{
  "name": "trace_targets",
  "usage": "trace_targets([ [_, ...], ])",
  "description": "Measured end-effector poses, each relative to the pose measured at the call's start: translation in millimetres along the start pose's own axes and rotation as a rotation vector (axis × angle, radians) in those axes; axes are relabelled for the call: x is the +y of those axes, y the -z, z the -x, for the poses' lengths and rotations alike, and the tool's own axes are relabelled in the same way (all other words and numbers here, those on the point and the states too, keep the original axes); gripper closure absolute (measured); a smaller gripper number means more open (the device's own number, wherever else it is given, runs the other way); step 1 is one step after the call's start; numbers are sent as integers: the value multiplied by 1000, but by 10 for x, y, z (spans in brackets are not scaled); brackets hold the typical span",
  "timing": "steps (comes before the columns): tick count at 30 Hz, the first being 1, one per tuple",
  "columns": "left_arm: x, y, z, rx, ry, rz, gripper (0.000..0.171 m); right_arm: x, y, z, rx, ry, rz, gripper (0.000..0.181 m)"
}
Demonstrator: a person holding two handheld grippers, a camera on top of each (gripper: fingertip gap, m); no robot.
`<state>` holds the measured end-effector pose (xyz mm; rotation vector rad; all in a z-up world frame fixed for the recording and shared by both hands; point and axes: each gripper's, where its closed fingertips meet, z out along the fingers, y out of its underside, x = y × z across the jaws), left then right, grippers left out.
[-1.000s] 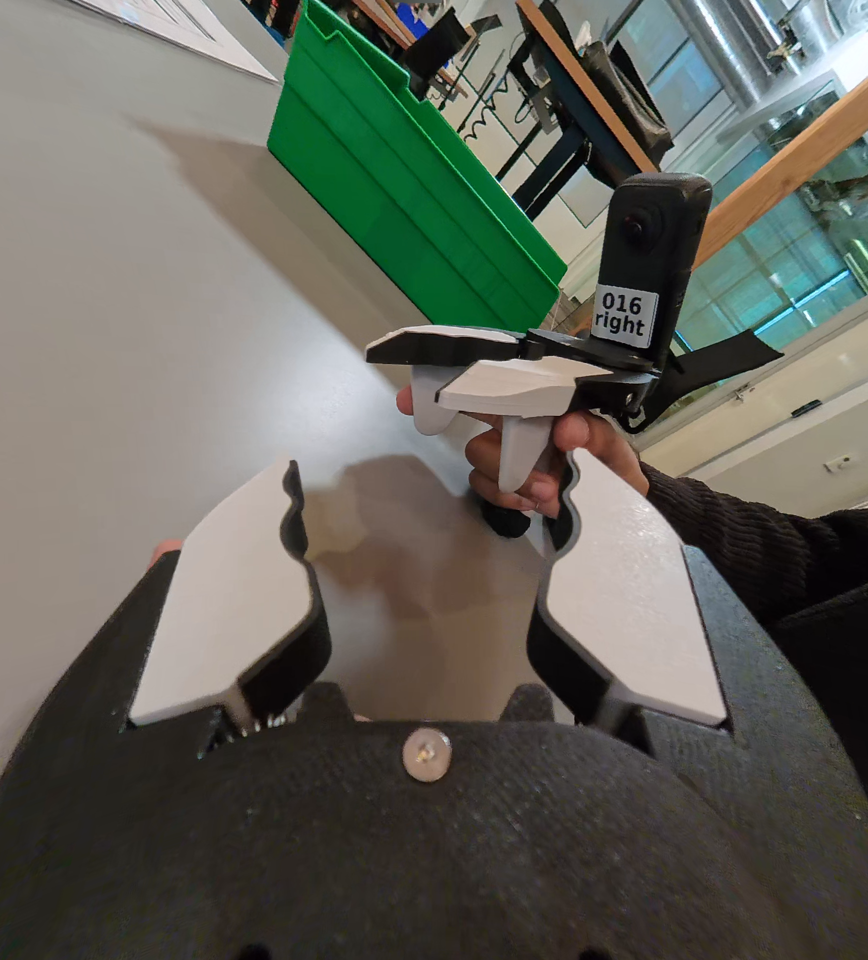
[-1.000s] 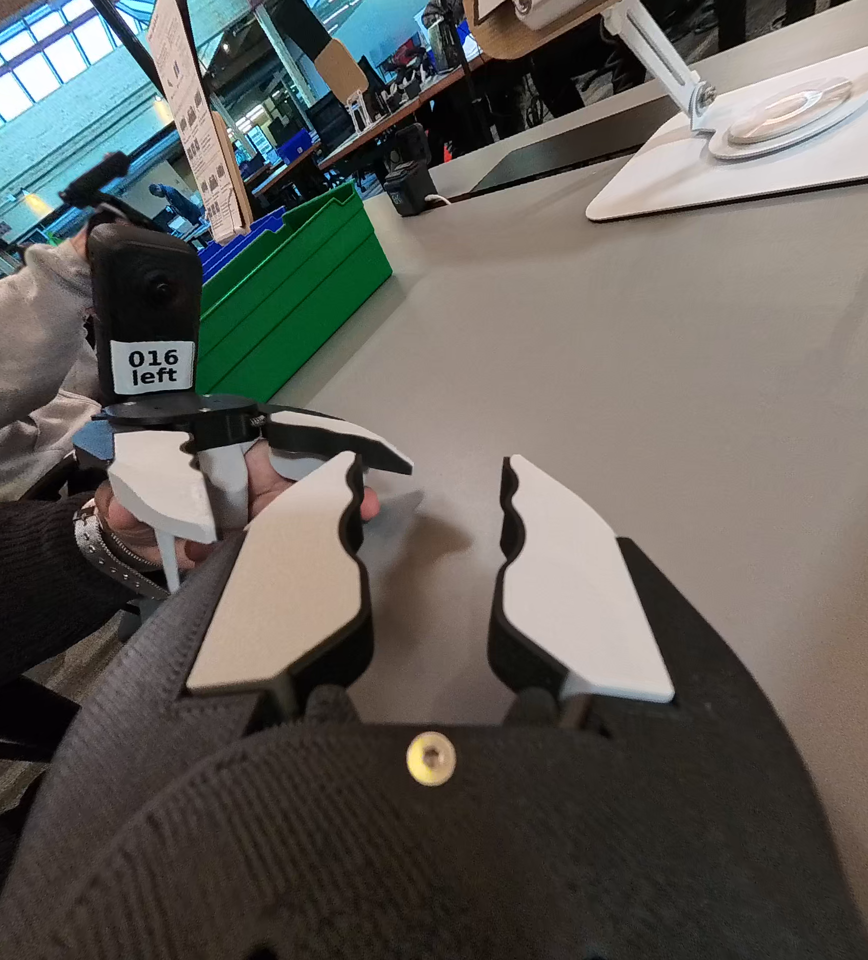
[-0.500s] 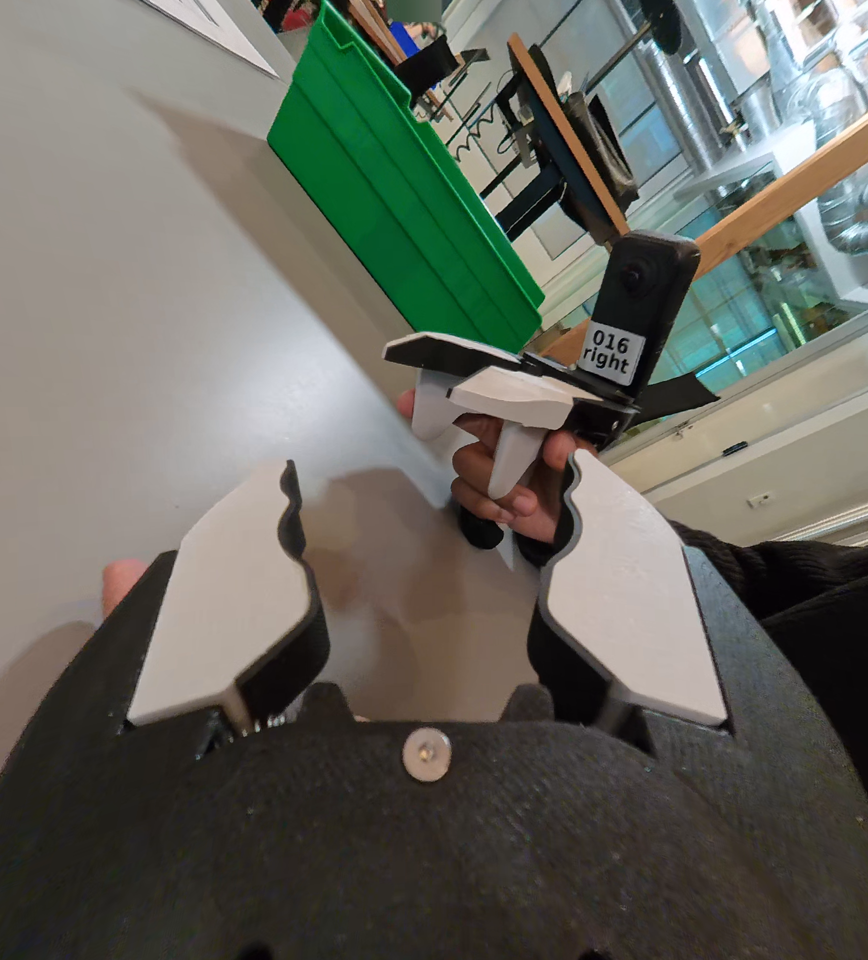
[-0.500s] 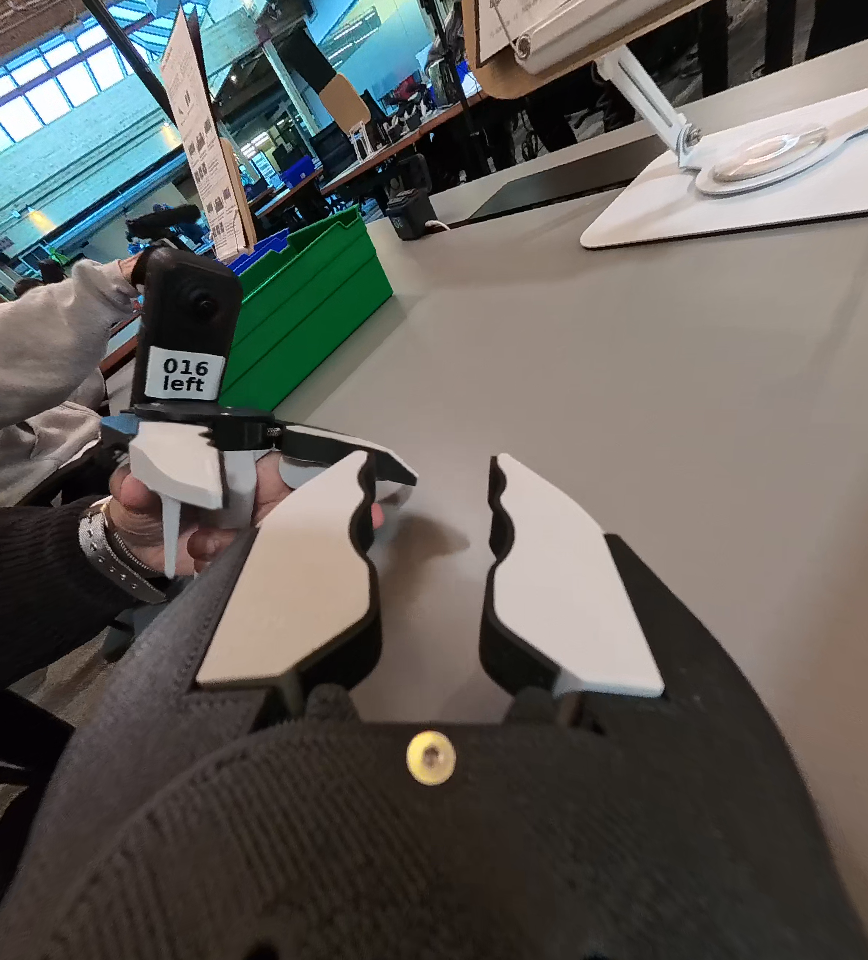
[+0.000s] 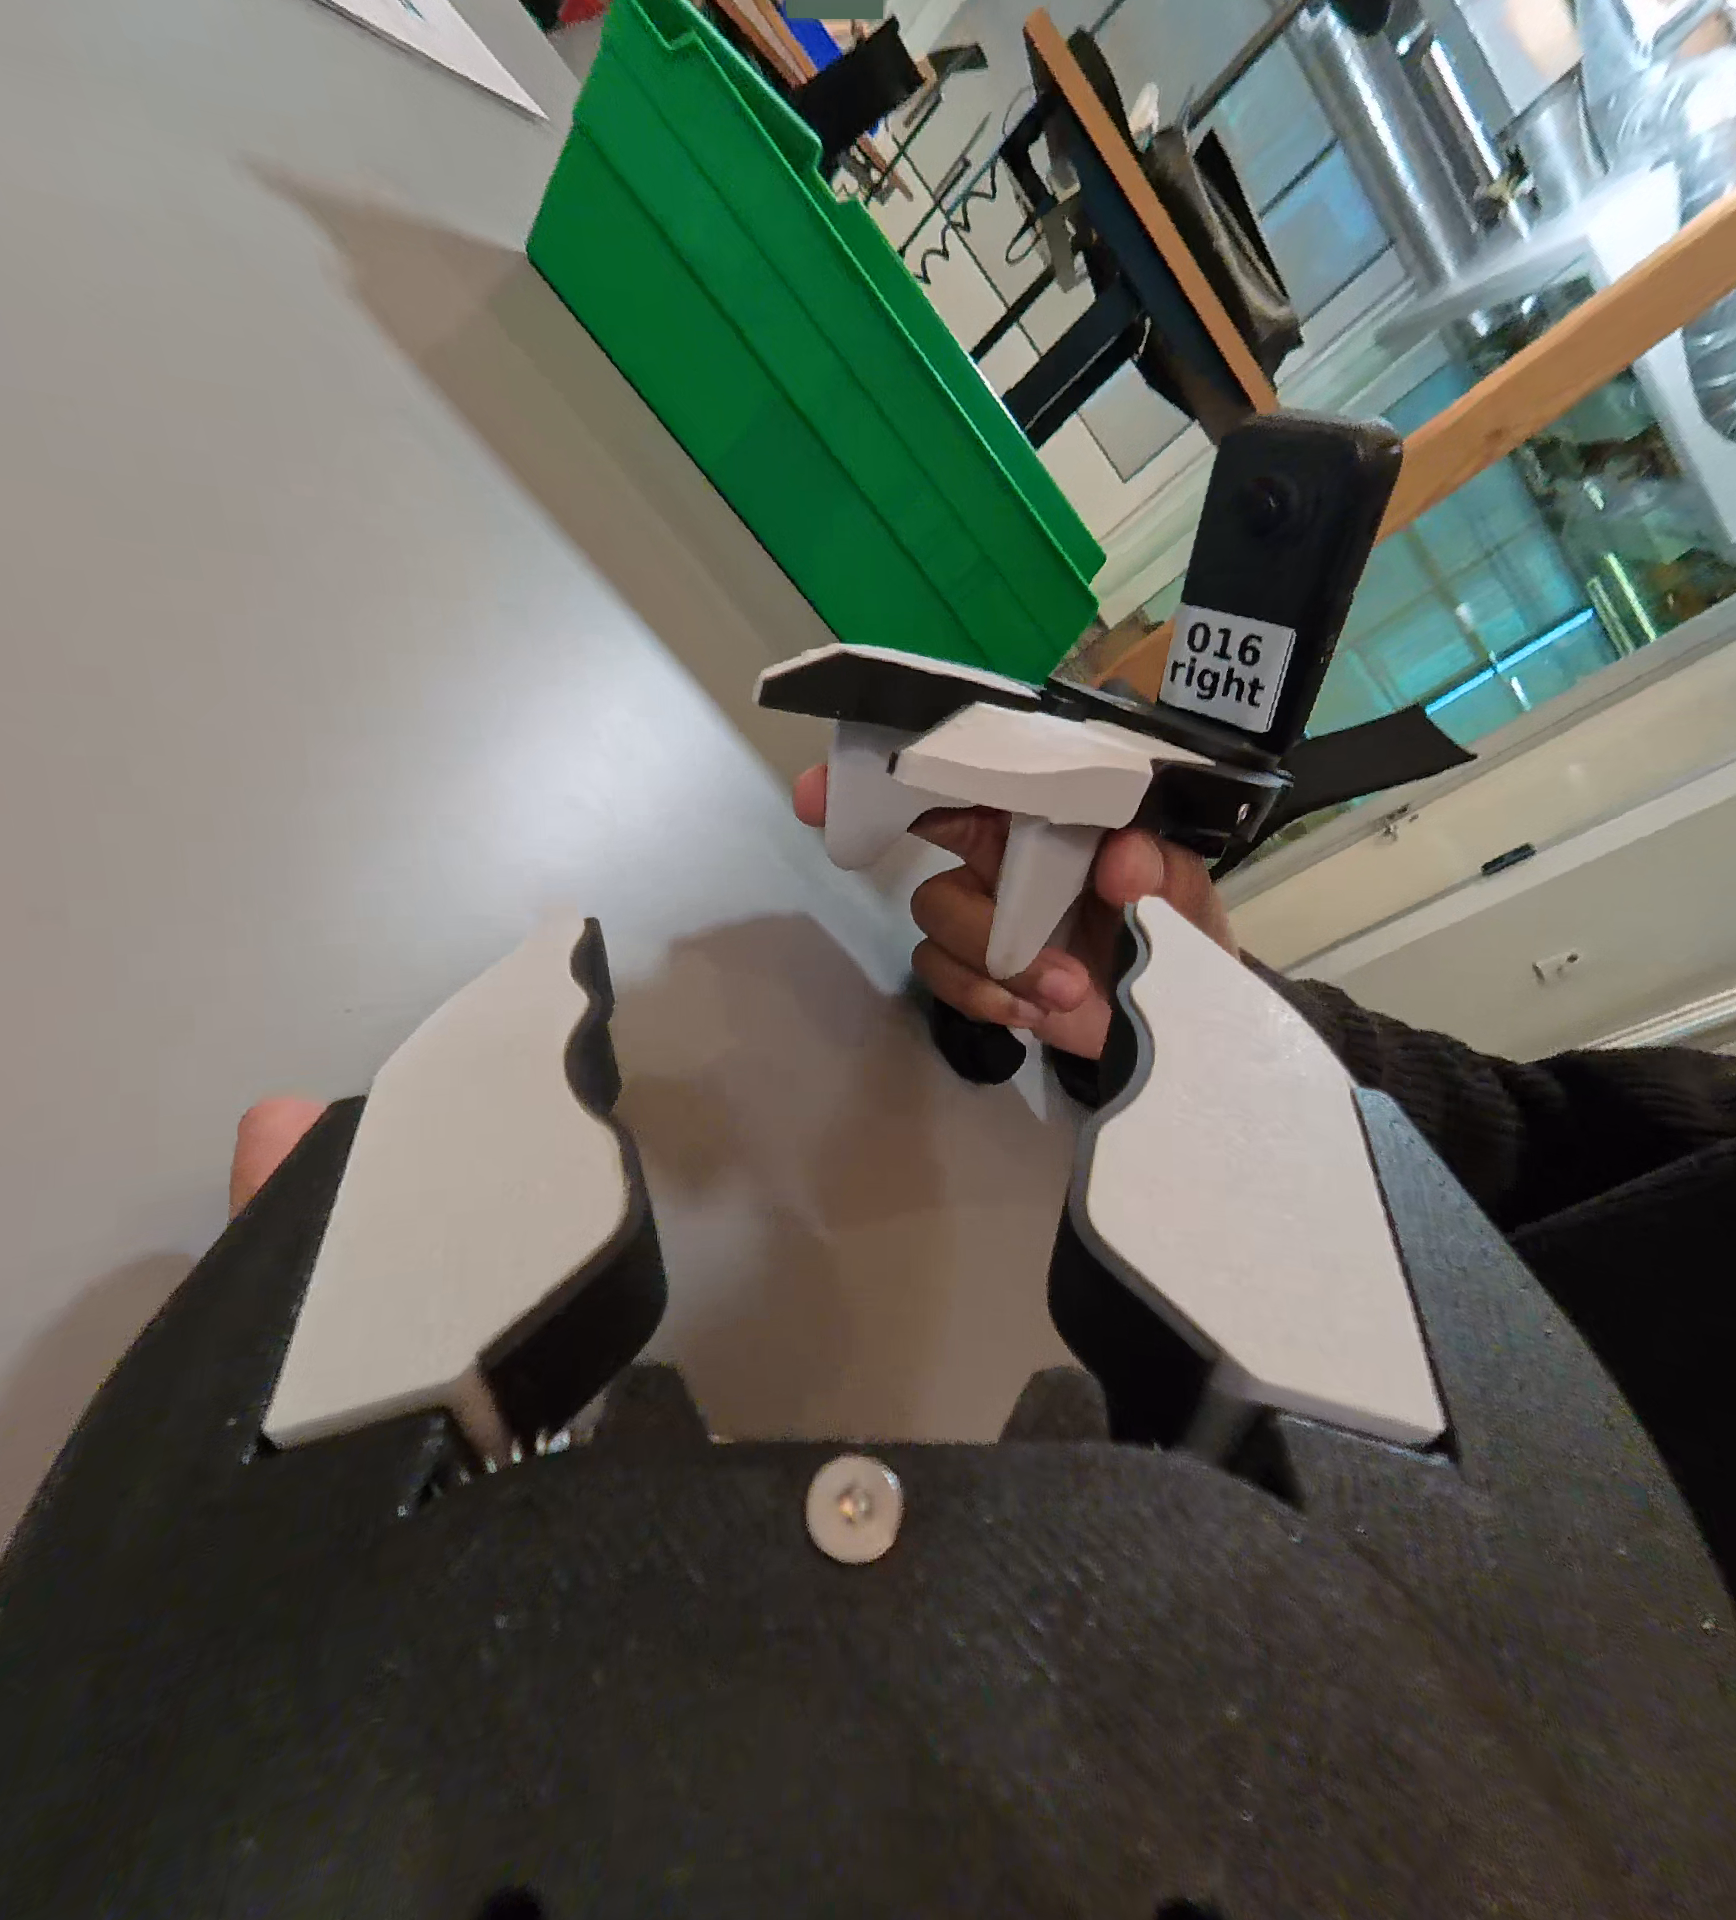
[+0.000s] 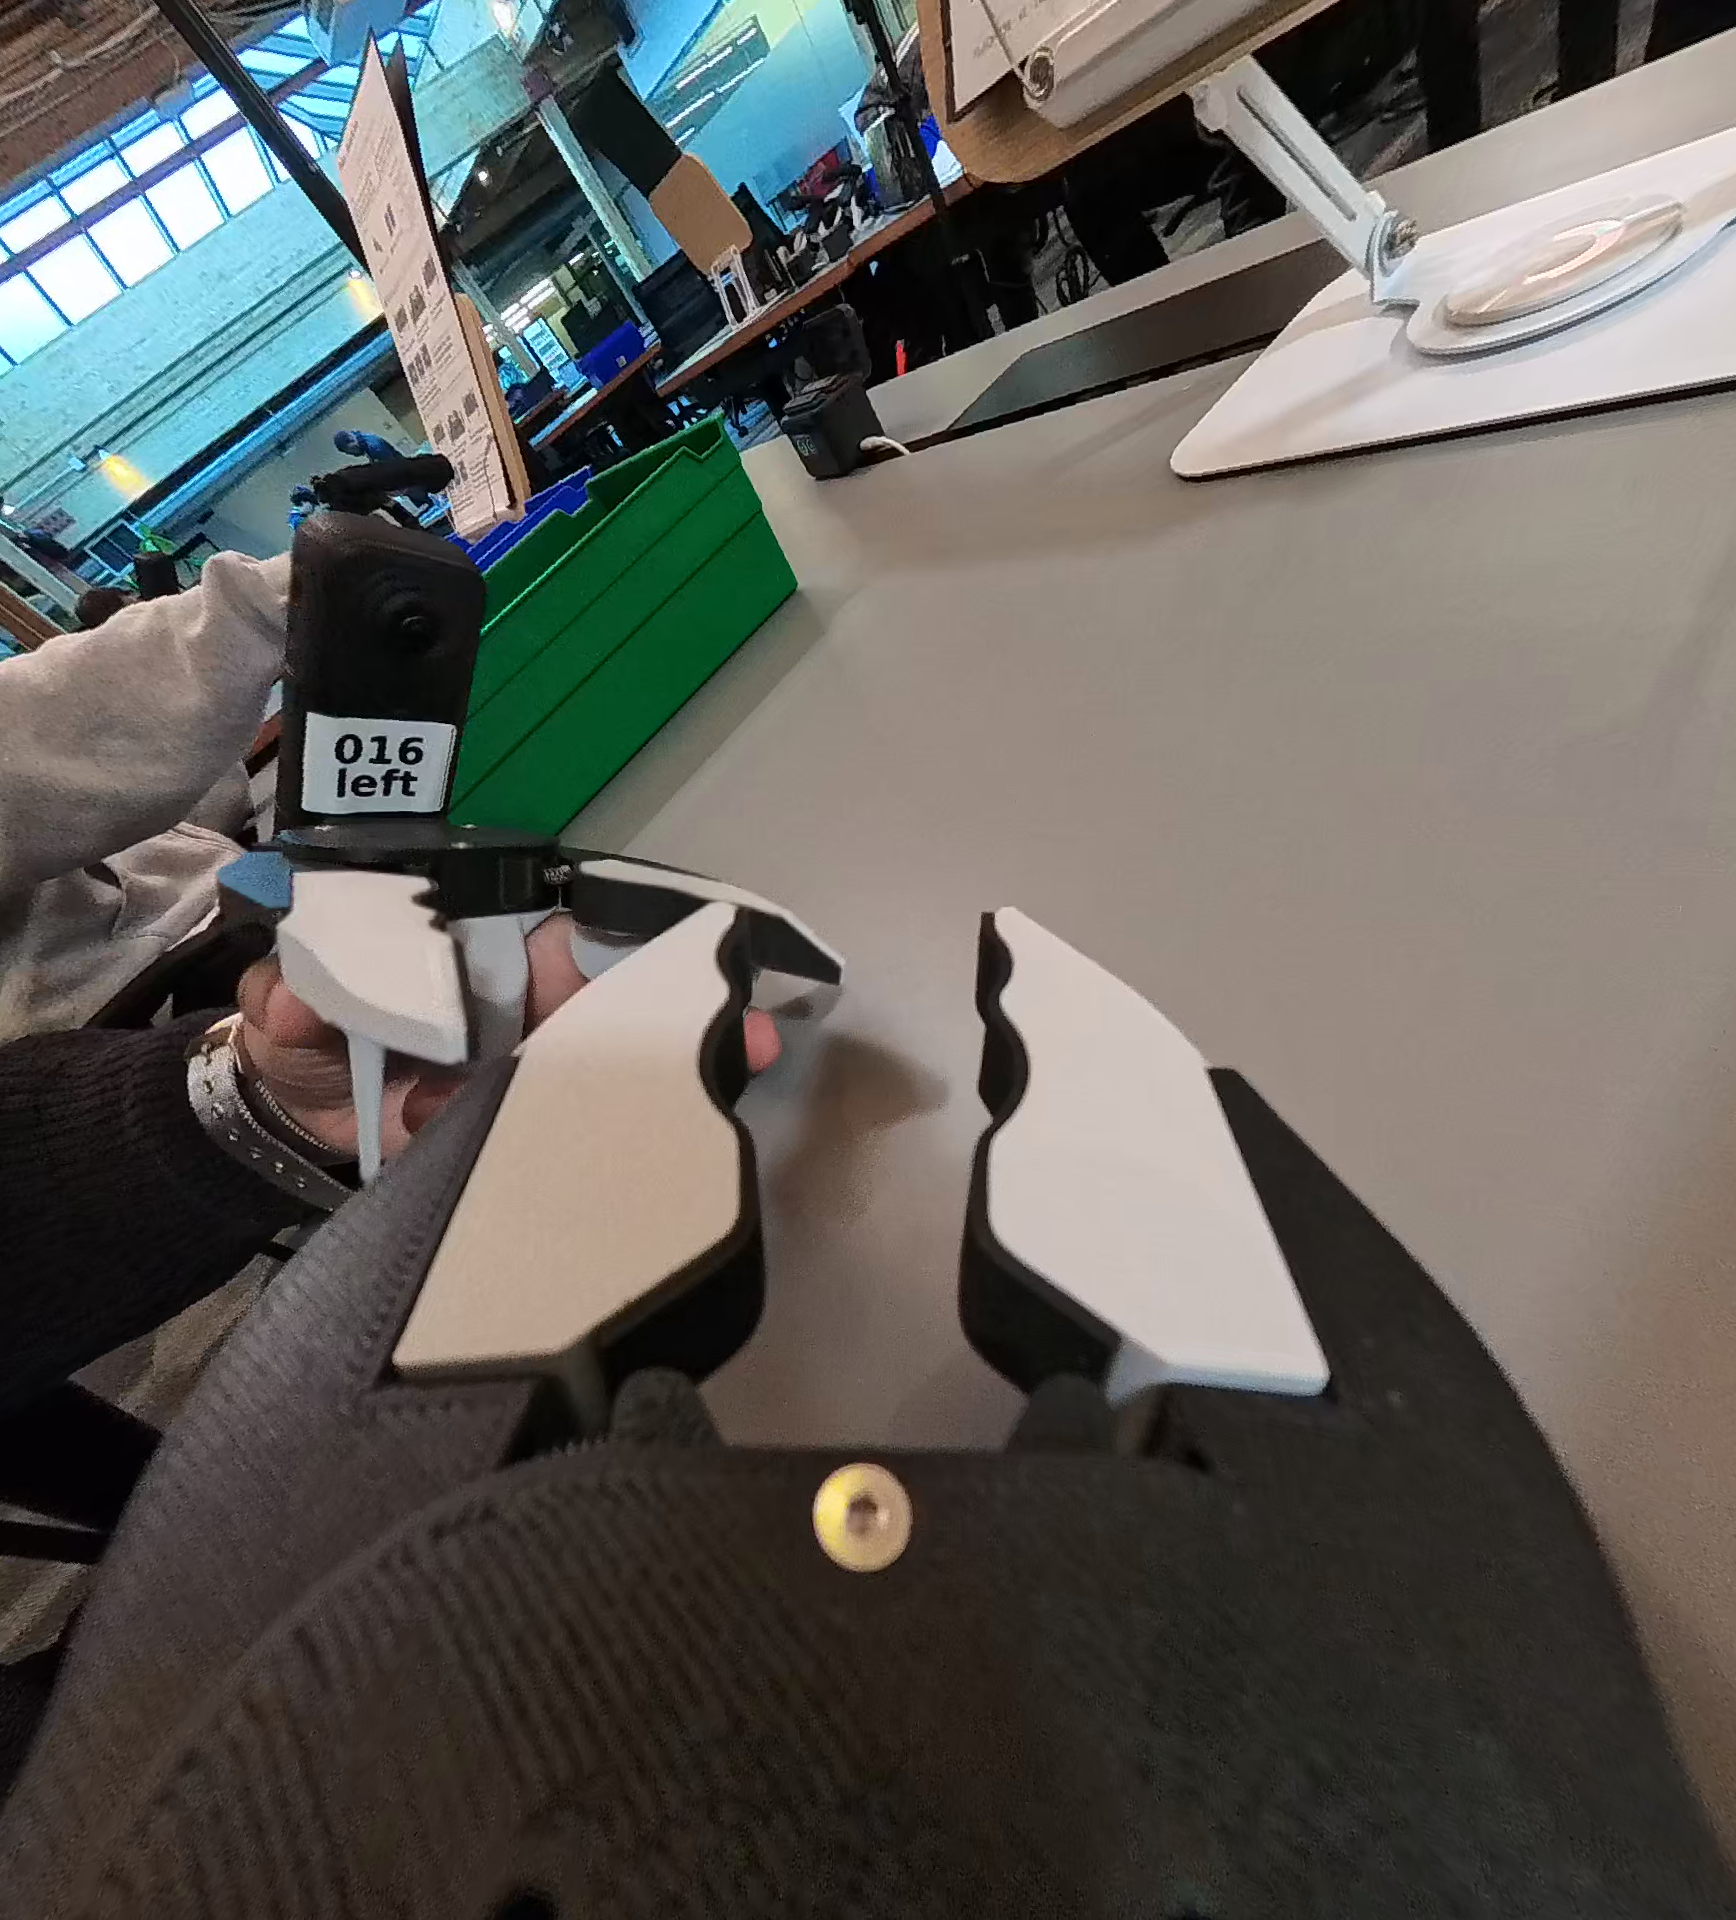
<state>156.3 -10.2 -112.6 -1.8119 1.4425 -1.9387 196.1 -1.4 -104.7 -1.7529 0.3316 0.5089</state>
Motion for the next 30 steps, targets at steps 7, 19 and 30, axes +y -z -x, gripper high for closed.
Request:
trace_targets([
  [7,26,-17,2,-18,-33,12,78,4,-1,5,-2,-1,1,139],
  [19,-185,97,101,-4,132,-121,85,6,-3,-4,-1,-12,0,139],
  [30,-215,131,176,-101,61,-126,81,-38,28,-105,10,-96,-40,124],
])
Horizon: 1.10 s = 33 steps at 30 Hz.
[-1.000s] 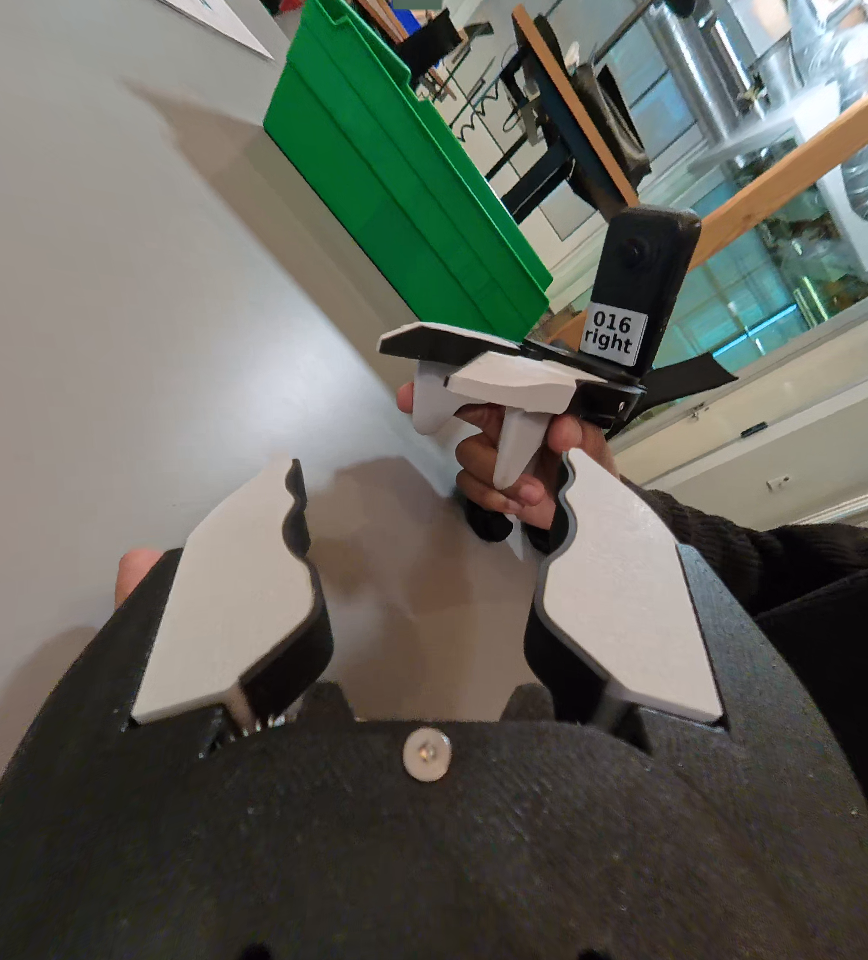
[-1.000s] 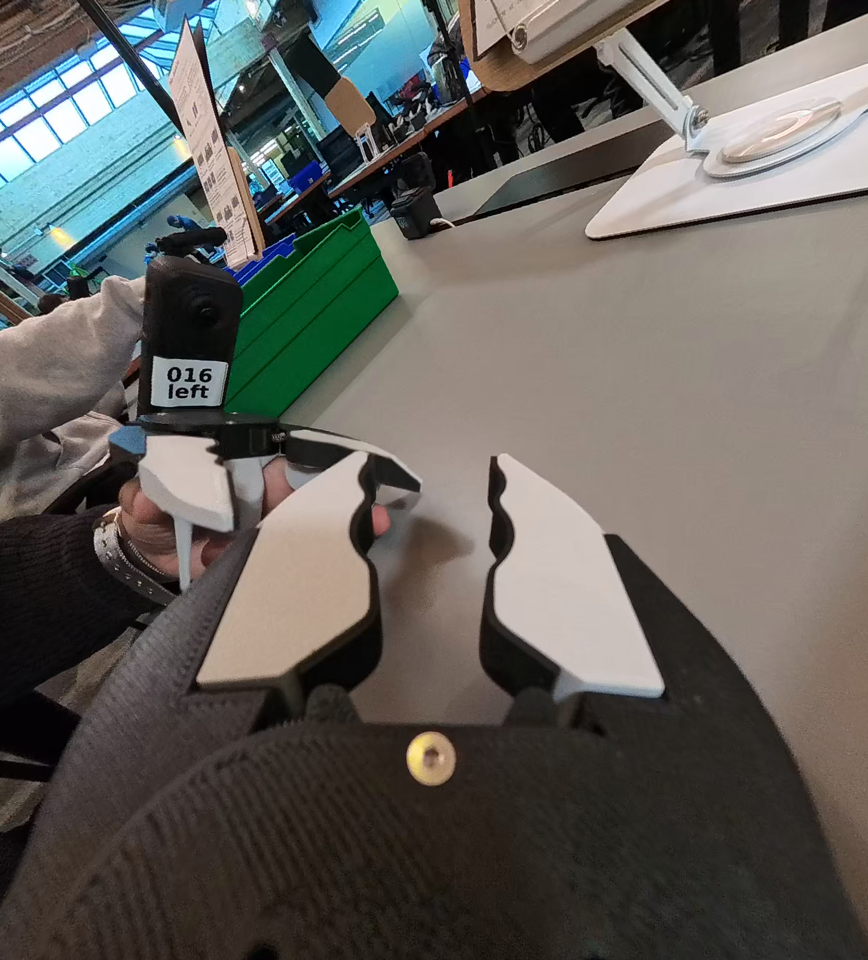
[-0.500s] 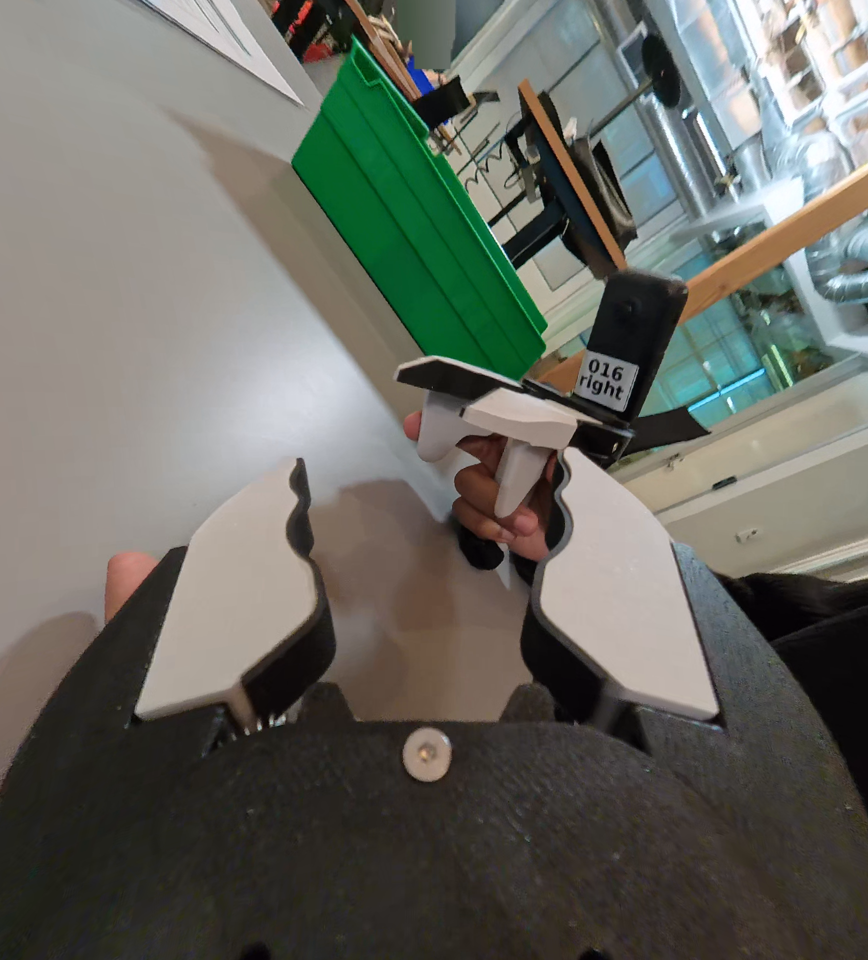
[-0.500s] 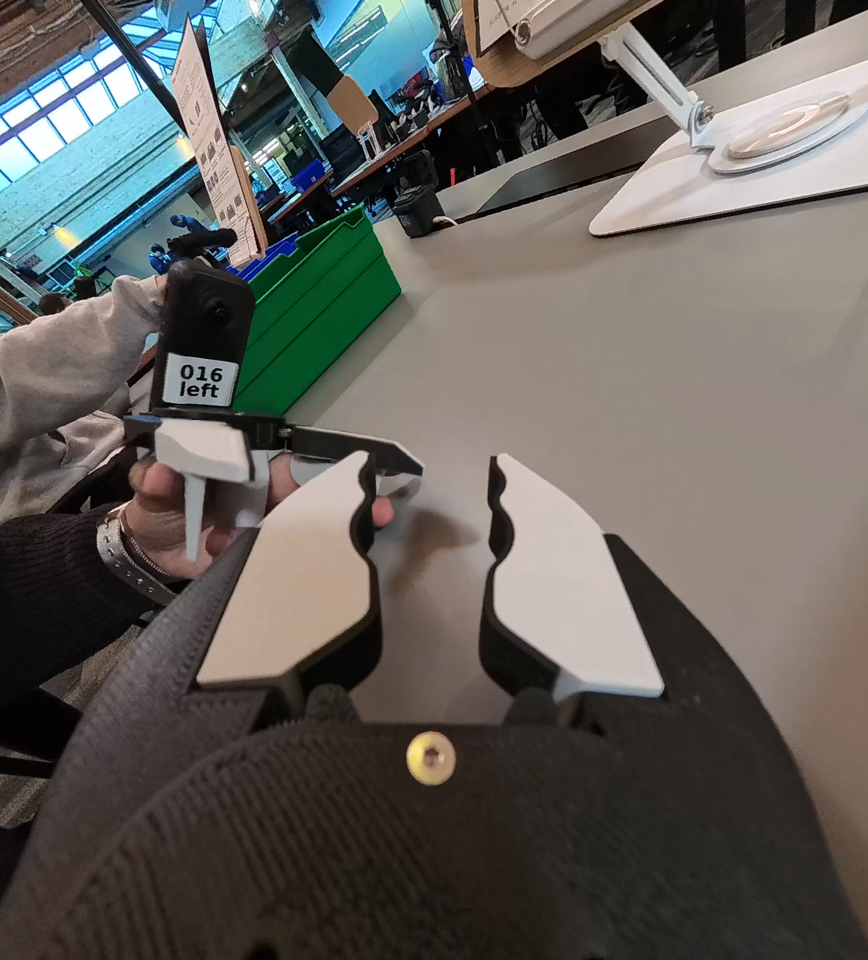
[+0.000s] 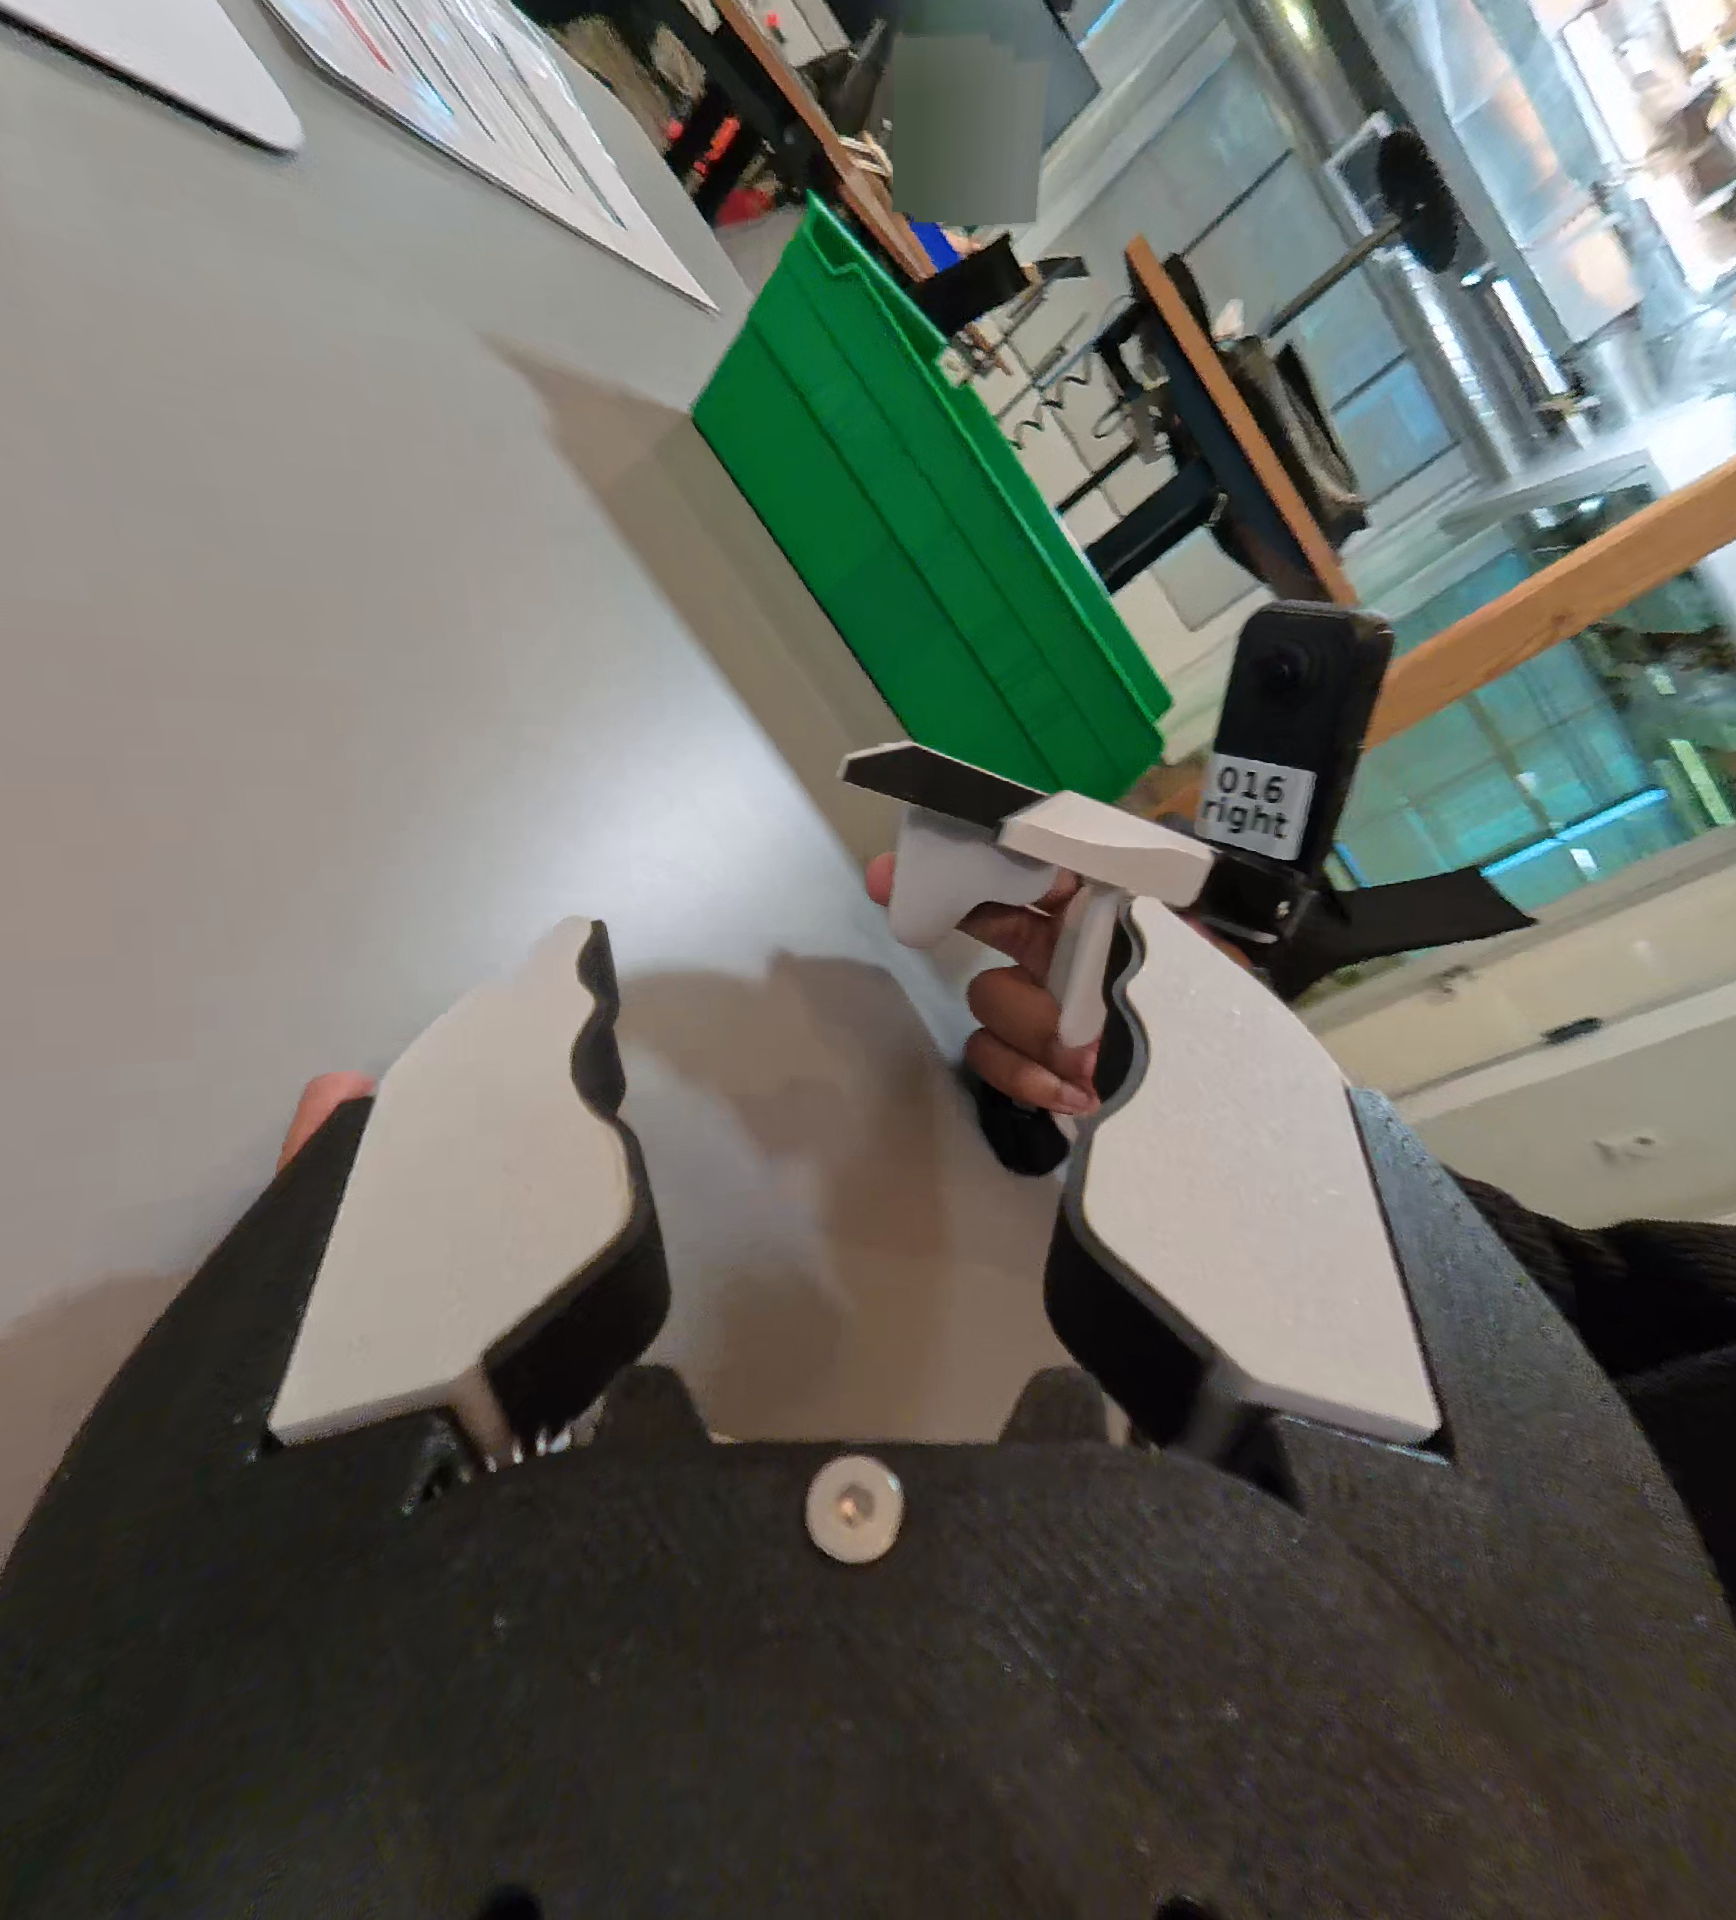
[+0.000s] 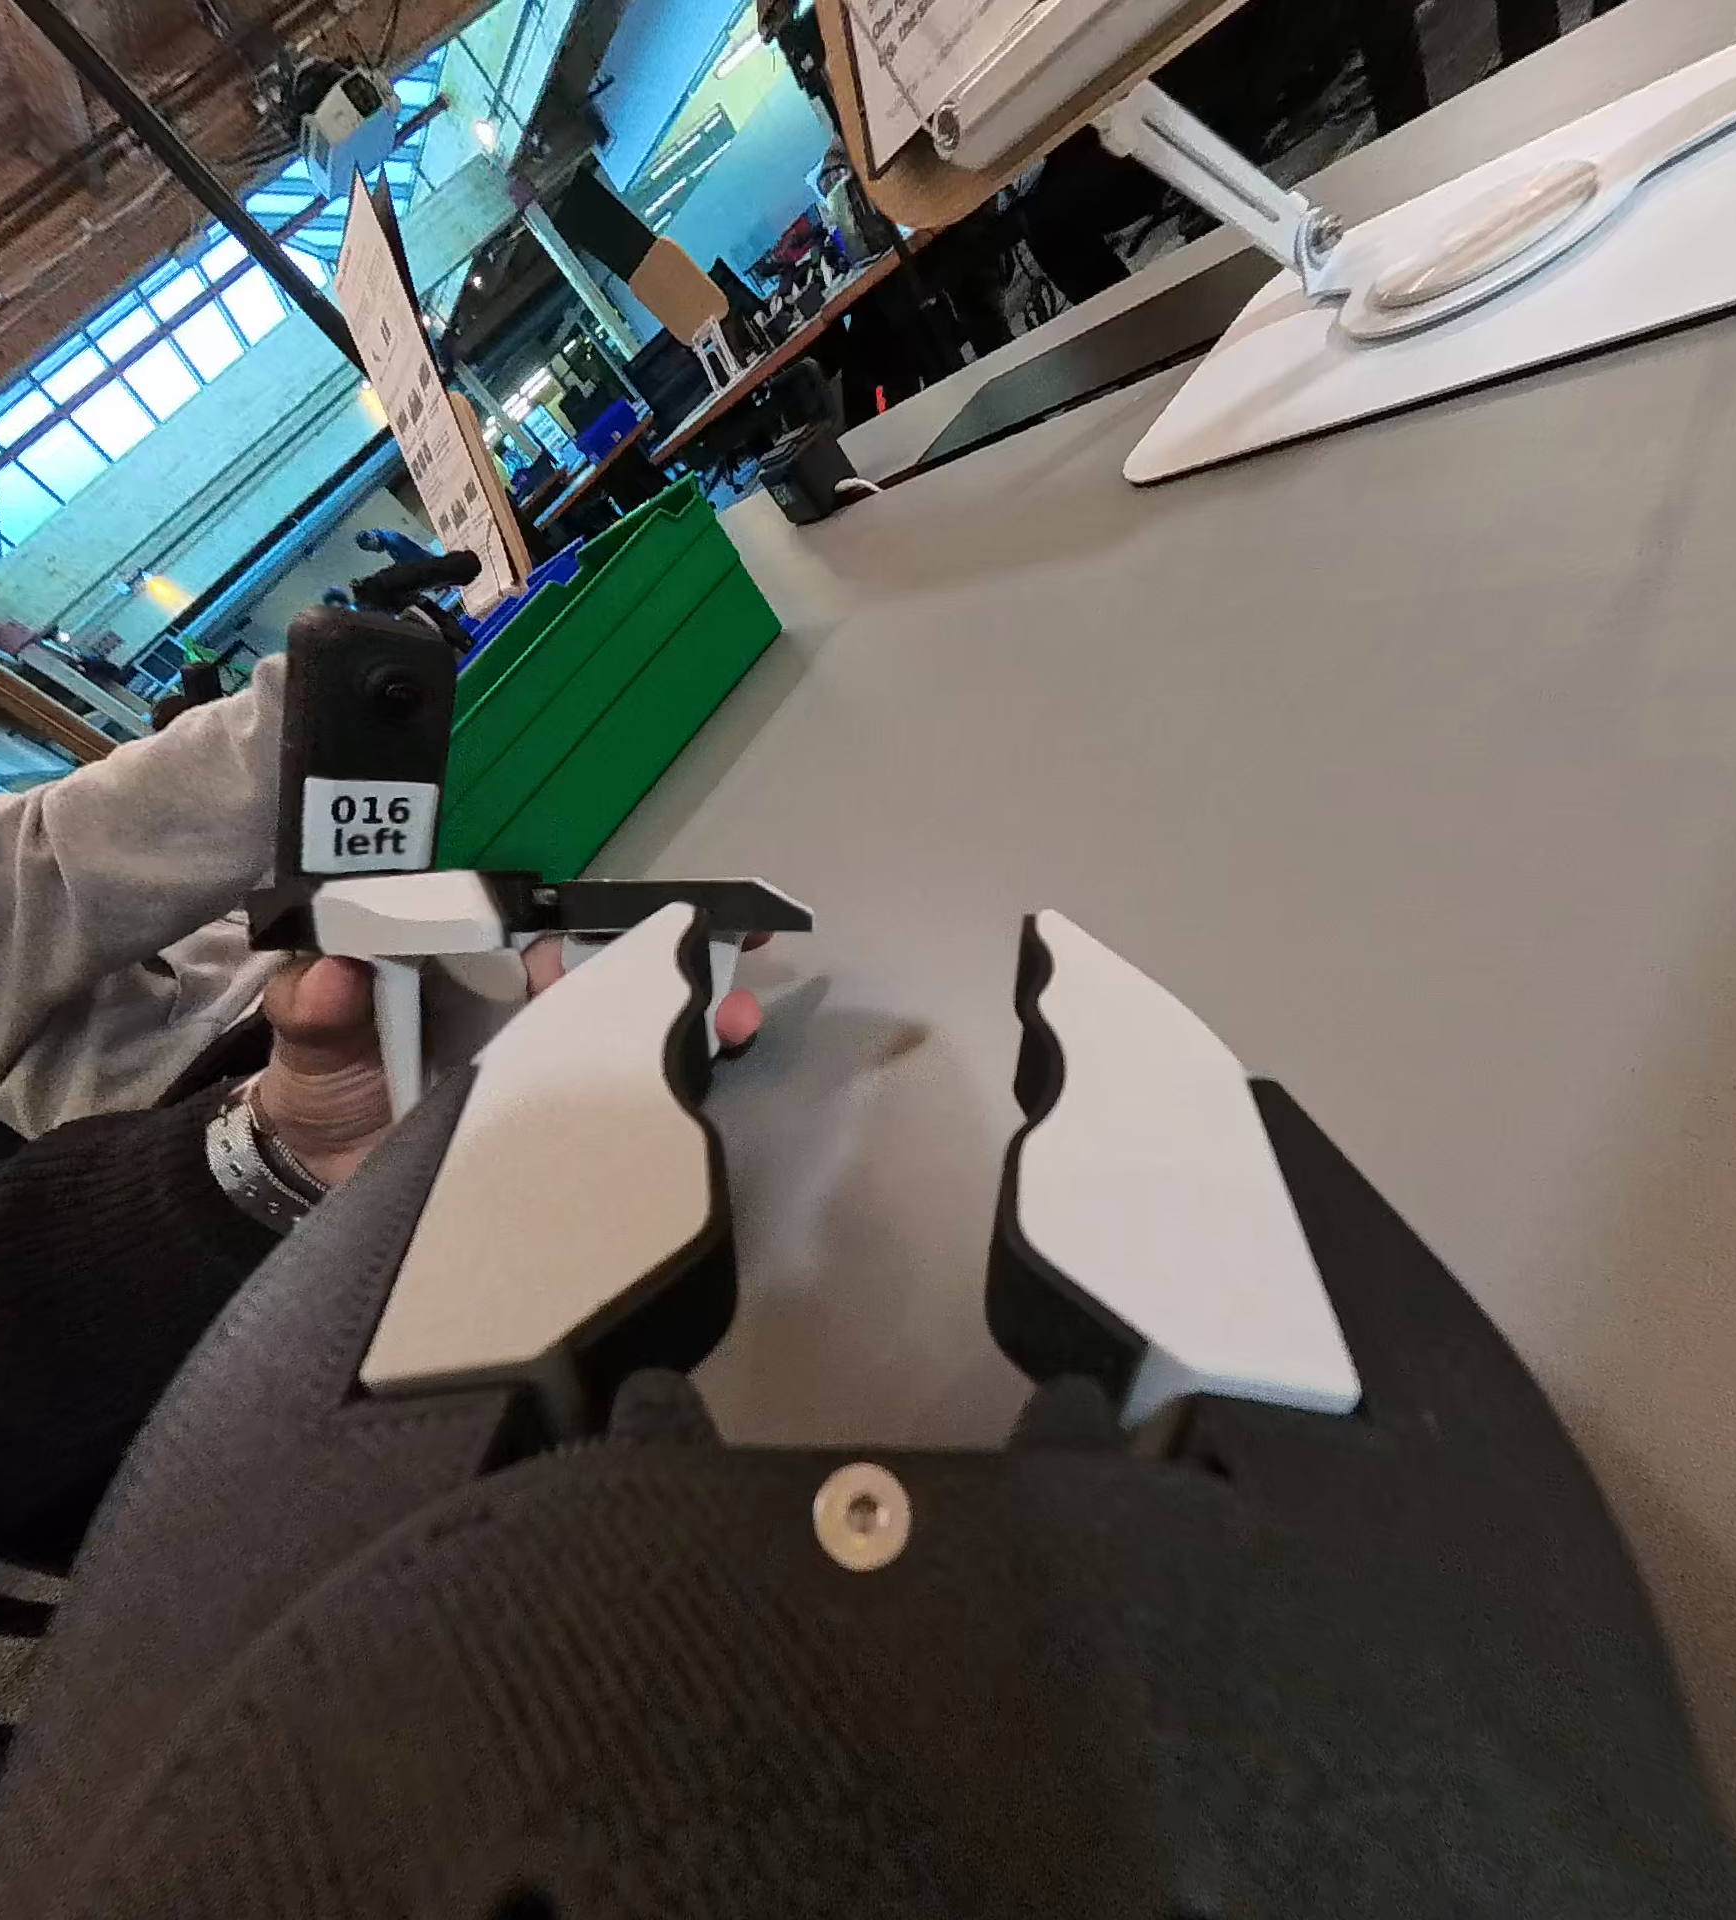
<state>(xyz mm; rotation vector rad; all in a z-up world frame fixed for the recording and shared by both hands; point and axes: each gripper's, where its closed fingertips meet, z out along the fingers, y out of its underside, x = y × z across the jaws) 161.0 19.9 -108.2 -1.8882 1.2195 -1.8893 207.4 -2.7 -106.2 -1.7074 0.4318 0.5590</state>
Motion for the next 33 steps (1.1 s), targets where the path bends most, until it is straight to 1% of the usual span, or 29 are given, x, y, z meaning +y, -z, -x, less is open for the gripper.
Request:
trace_targets([
  [3,-50,31,72,-57,-33,-23,82,-29,7,-12,7,-3,-20,118],
  [7,-85,46,36,-51,-38,-49,81,-55,5,62,6,52,-34,108],
  [10,-80,41,-14,-46,-97,-44,79,-82,10,92,12,108,-49,111],
  [14,-14,21,9,-110,-223,-2,79,-91,13,96,30,156,-58,113],
  [19,-17,20,-25,-135,-297,-5,87,-73,26,227,-39,162,-22,120],
  [21,-37,30,-16,-142,-294,-15,89,-69,33,268,-62,166,-18,123],
  [23,-63,41,4,-148,-276,-28,90,-79,45,258,-55,172,-28,125],
  [27,-127,67,-35,-107,-181,-63,97,-105,64,208,-48,149,-39,123],
  [29,-150,81,-56,-85,-146,-82,99,-99,66,204,-67,125,-39,128],
  [31,-150,84,-26,-93,-137,-86,100,-85,64,233,-105,95,-38,136],
  [33,-139,78,9,-107,-143,-83,99,-87,61,242,-119,74,-44,136],
])
